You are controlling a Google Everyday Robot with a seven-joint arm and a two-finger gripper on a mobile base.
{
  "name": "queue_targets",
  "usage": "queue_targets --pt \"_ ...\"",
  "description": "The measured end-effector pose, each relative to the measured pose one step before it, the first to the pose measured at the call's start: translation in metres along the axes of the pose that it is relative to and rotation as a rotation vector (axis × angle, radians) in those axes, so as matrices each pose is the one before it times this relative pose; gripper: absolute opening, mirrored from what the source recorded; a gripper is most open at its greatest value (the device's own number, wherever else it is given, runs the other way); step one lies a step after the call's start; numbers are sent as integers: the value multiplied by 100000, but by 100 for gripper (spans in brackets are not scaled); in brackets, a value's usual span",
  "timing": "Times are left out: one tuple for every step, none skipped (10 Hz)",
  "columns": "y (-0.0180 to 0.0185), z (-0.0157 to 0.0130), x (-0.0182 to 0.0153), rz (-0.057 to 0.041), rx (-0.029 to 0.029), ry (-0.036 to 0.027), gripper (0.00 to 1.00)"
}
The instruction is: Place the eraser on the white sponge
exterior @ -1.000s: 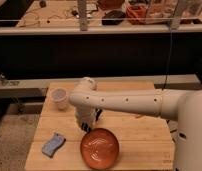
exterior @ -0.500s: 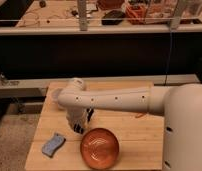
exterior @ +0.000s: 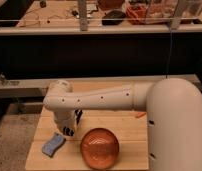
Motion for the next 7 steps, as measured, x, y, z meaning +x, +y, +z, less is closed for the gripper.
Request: queue_targets --pt "-209 19 -79 -1370 -350 -31 0" --pt "-270 9 -119 -1028 -37 -55 0" --pt "-596 94 -185 -1380 -402 -11 0" --pt "-892 92 -186 -1174 201 152 0" --pt "-441 98 -108 -629 -130 96 0" --pt "-256 104 -118 -631 -140 52 0" --pt "-95 78 -188 -695 -209 20 0"
